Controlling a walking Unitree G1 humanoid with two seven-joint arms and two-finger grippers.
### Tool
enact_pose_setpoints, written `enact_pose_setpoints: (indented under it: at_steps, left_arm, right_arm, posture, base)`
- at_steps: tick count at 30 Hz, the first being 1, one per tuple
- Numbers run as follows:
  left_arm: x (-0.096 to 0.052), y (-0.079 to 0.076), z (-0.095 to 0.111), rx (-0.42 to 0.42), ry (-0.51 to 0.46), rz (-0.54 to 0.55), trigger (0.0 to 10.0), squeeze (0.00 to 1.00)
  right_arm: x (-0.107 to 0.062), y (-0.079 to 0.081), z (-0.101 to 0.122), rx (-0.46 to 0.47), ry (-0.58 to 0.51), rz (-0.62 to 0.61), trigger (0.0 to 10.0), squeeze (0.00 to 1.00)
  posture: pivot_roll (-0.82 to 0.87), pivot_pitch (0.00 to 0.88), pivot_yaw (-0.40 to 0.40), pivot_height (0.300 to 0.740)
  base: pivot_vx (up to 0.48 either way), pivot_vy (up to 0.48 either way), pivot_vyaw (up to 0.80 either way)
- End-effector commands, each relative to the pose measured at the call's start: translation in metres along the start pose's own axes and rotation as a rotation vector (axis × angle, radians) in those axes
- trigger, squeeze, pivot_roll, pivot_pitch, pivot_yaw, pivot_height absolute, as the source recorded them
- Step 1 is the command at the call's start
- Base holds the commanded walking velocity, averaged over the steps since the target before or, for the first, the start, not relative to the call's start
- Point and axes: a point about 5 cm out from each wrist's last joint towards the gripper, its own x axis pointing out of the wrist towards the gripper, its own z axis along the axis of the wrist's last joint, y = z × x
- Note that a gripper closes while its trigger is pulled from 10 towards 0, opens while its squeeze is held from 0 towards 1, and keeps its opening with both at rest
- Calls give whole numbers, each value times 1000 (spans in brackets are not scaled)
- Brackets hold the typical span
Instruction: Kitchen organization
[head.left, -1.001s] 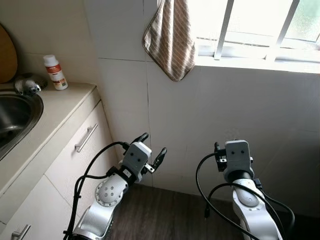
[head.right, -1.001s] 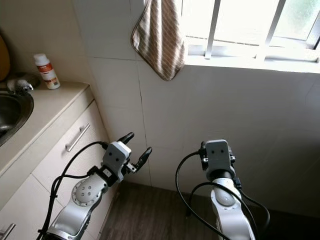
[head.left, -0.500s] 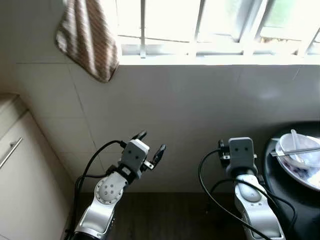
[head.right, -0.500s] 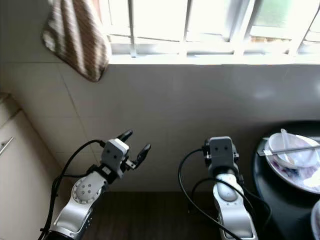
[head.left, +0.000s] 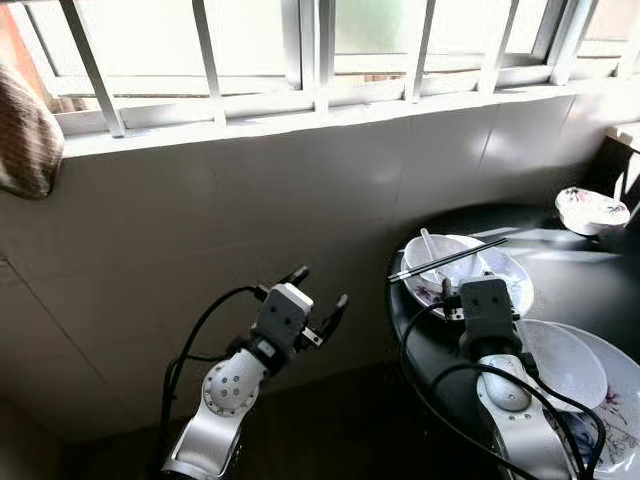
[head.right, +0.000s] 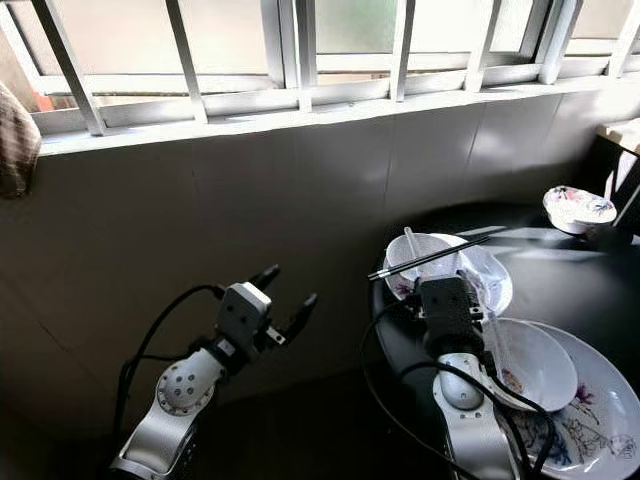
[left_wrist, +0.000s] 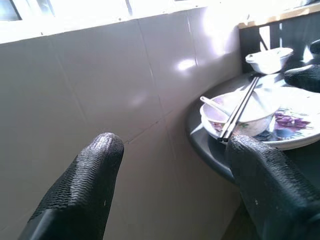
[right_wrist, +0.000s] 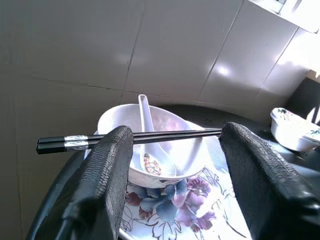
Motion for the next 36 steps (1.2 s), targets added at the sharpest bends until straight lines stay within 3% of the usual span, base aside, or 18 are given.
enact_pose_setpoints:
  at_steps: [1, 17, 21, 27, 31, 36]
  left_arm:
    - [-2, 4, -1, 10, 10, 8, 10000, 0]
    - [-4, 2, 0, 5, -2, -3, 10000, 0]
    - [-4, 2, -1, 4, 0, -2, 10000, 0]
    - [-4, 2, -2, 2, 2, -3, 10000, 0]
    - [-3, 1, -3, 1, 6, -6, 10000, 0]
    - [-3, 1, -3, 0, 6, -7, 10000, 0]
  right_arm:
    - [1, 3, 5, 16, -14, 5, 10000, 0]
    - [3, 1, 6, 30, -29, 16, 10000, 0]
    - [4, -1, 1, 64, 25, 36, 10000, 0]
    - [3, -8, -1, -4, 42, 84, 10000, 0]
    - [-3, -3, -4, -47, 86, 238, 10000, 0]
    - [-7, -8, -5, -106, 113, 295, 10000, 0]
  posture:
    - [-43, 0, 3, 740]
    - [-43, 0, 3, 740]
    - [-44, 0, 2, 740]
    - [-50, 0, 2, 740]
    - [-58, 0, 3, 740]
    - [-60, 0, 3, 740]
  base:
    - [0, 0, -800]
    - [0, 0, -800]
    - [0, 0, 0]
    - [0, 0, 0]
    - [0, 0, 0]
    - [0, 0, 0]
